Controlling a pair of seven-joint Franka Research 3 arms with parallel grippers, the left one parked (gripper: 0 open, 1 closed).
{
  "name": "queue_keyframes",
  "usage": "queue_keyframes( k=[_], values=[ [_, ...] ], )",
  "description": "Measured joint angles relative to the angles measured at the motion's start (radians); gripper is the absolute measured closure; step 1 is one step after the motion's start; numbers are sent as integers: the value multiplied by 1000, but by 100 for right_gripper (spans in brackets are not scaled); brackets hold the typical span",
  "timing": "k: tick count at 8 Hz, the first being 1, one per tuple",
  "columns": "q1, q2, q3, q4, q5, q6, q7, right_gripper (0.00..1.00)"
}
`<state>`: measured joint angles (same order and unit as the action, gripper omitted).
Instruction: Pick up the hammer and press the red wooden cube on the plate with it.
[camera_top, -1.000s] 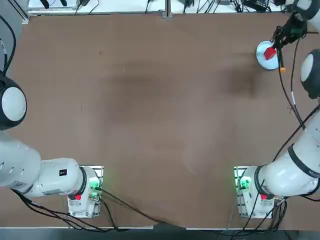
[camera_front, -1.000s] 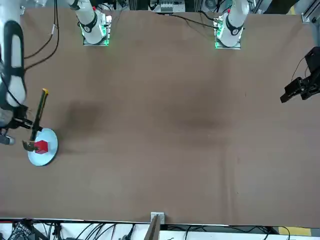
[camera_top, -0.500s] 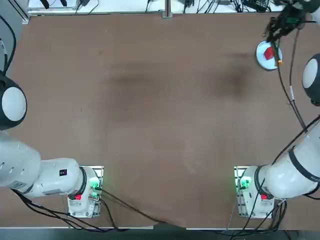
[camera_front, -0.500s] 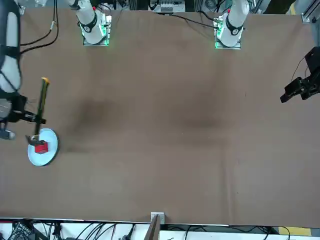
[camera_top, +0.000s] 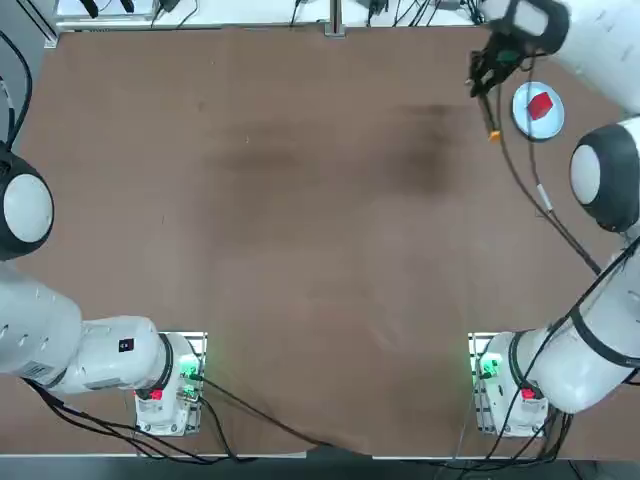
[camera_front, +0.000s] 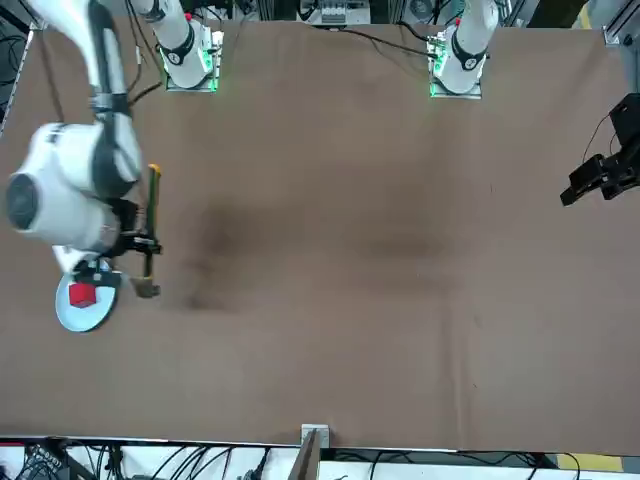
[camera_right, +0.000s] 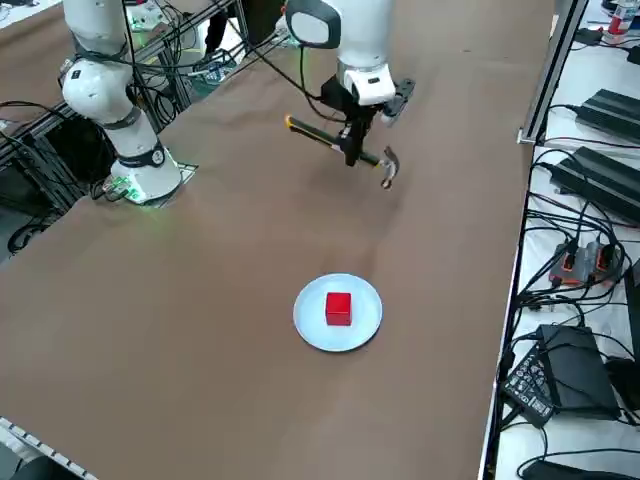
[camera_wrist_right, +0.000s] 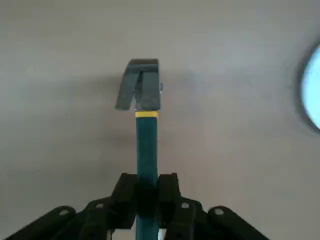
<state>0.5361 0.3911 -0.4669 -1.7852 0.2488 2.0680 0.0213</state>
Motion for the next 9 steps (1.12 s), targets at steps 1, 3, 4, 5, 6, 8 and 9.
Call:
queue_keyframes(
  k=[1, 3, 4, 5, 6, 8, 9],
  values=[
    [46, -5, 0, -71, 14, 124, 3, 78],
    [128, -10, 0, -198, 88, 326, 10, 78],
    [160, -9, 0, -246, 111, 405, 13, 78],
    [190, -6, 0, -290, 128, 476, 14, 78],
    [218, 4, 0, -327, 146, 543, 16, 78],
    [266, 50, 6, -368, 181, 651, 16, 78],
    [282, 78, 11, -377, 186, 698, 21, 78]
  ],
)
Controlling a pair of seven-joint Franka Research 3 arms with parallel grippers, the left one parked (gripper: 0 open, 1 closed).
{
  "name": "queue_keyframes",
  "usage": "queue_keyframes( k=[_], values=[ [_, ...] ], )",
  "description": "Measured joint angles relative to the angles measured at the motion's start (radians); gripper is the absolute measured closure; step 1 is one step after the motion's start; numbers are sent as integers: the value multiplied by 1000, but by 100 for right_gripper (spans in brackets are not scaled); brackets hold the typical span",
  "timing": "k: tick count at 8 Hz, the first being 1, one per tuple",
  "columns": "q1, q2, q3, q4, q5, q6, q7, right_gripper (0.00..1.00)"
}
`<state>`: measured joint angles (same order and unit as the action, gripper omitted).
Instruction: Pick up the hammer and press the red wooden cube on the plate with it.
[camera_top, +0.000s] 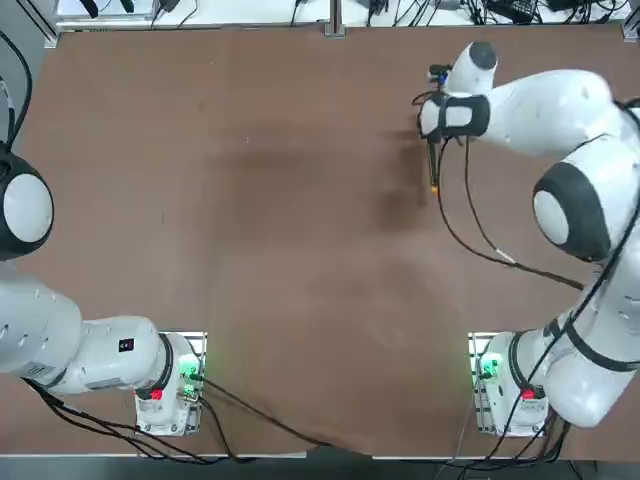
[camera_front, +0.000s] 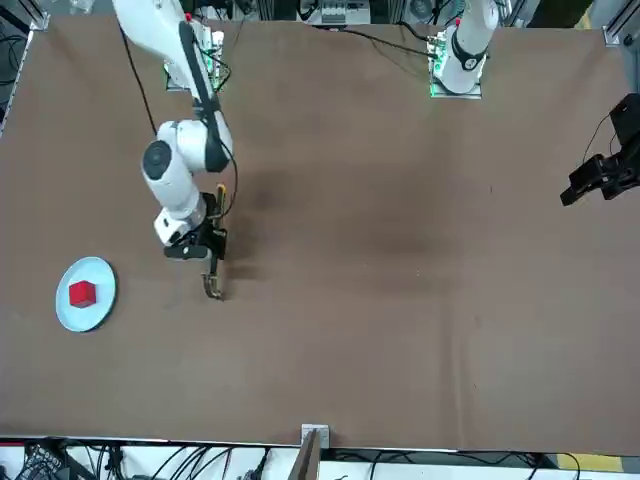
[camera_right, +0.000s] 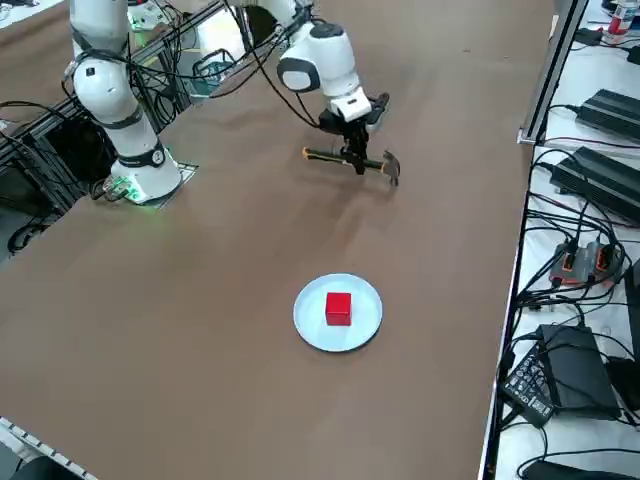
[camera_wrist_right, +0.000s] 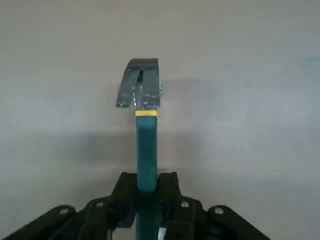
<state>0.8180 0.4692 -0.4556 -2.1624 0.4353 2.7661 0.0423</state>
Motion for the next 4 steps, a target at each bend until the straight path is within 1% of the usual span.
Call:
queue_keyframes(
  k=[1, 2, 4],
  values=[
    [9, 18, 2, -6, 2, 36, 5, 78],
    [11, 18, 1, -7, 2, 44, 9, 76],
    [13, 20, 1, -8, 2, 44, 36, 49]
  ],
)
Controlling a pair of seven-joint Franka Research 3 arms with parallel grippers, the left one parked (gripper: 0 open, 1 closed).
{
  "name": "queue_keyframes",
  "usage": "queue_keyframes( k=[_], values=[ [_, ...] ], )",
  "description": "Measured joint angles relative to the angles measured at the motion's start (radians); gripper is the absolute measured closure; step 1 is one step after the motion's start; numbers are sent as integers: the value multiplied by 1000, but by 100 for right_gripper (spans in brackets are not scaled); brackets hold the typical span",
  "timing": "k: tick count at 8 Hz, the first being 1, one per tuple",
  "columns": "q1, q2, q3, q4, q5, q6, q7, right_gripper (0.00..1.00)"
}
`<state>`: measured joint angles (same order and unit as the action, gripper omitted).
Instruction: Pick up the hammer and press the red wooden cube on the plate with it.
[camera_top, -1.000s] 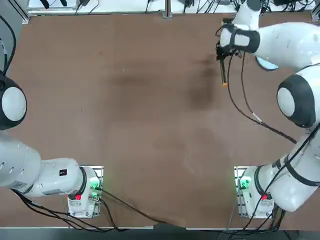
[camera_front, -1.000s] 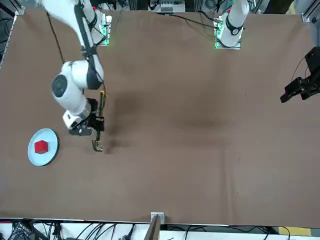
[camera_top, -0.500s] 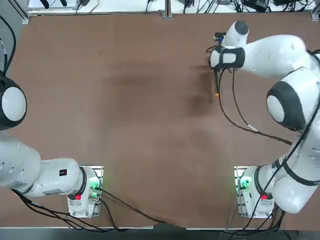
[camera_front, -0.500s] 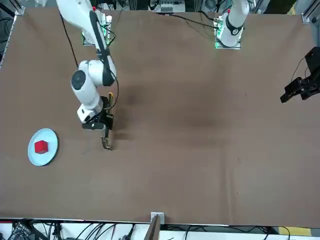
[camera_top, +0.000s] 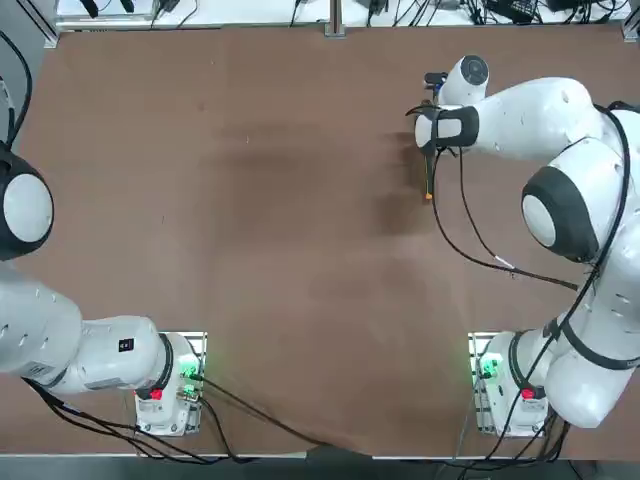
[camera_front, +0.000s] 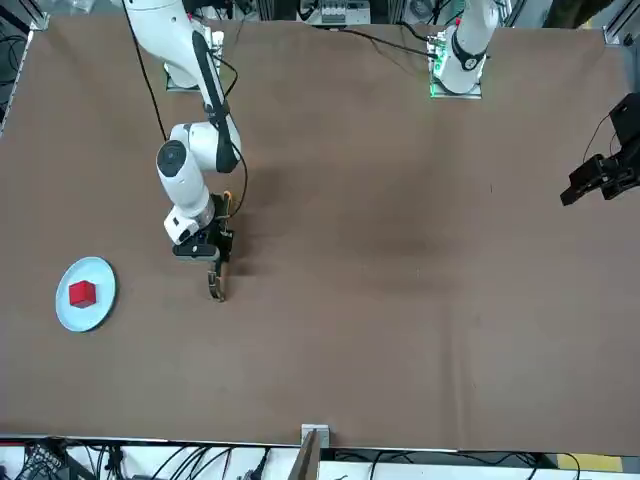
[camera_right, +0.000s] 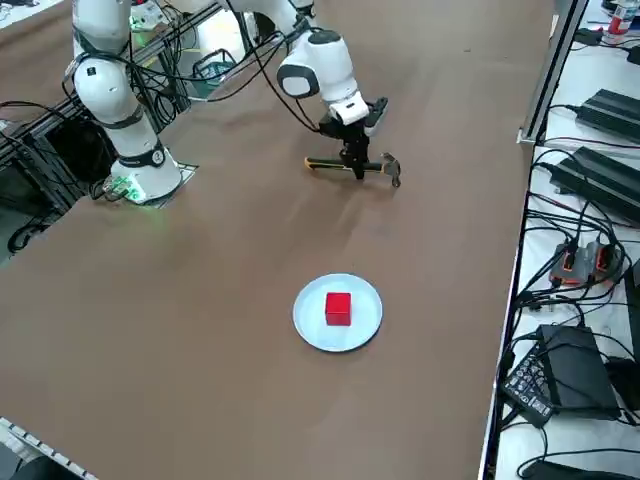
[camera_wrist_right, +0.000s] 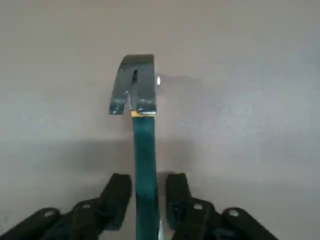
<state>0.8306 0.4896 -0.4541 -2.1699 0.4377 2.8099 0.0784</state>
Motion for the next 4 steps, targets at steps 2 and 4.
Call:
queue_keyframes(
  k=[2, 4],
  values=[
    [5, -2, 0, 1, 0, 3, 9, 15],
    [7, -21, -1, 12, 1, -19, 26, 0]
  ],
)
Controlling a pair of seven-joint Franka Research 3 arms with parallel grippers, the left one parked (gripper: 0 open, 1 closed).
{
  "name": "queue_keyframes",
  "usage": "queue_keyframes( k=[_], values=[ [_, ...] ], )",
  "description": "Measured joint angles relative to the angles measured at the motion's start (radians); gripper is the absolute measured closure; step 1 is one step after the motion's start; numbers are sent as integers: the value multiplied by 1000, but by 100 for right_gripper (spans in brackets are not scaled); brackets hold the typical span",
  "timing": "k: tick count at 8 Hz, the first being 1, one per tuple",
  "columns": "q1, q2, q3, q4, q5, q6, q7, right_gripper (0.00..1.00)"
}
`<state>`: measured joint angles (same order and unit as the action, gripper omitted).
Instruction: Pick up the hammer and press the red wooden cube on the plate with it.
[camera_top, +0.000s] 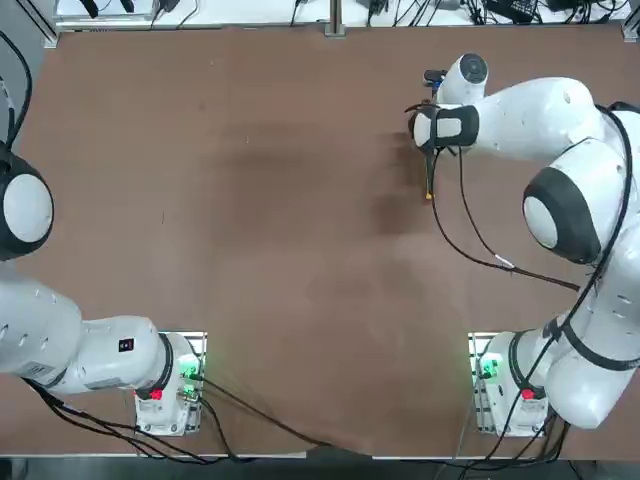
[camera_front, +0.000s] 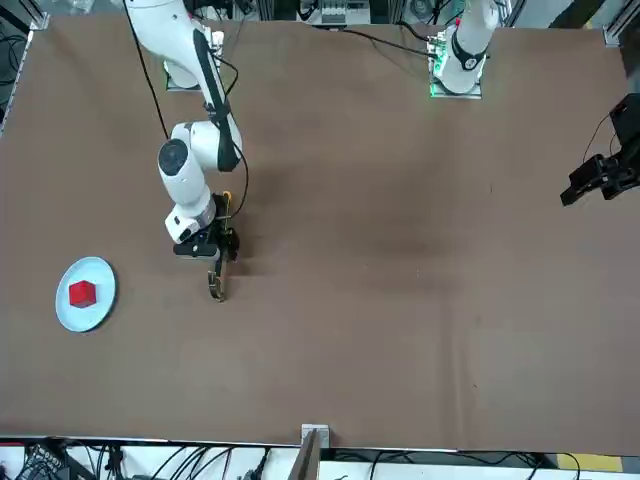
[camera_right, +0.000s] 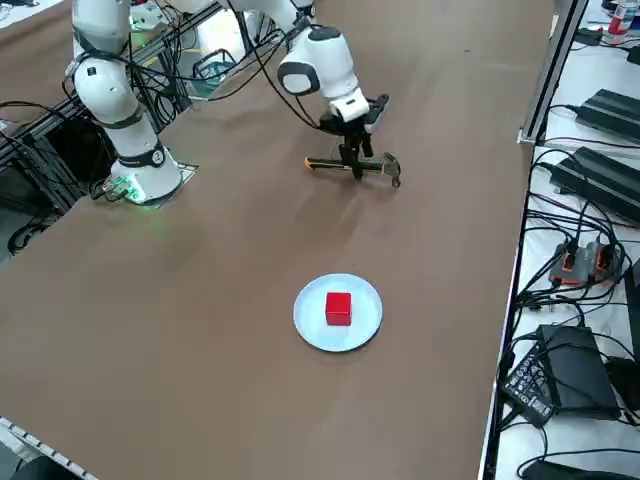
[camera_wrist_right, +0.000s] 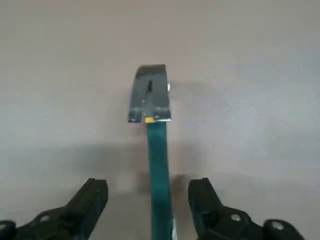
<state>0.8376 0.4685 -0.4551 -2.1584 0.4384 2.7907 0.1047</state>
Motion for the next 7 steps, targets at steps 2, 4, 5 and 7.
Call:
queue_keyframes(
  k=[2, 4, 5, 7],
  values=[
    [3, -67, -27, 22, 0, -128, 7, 0],
    [3, -158, -99, 77, -48, -331, 3, 0],
    [2, -191, -140, 131, -92, -452, 3, 0],
    [-4, -218, -208, 285, -172, -690, 2, 0]
  ],
)
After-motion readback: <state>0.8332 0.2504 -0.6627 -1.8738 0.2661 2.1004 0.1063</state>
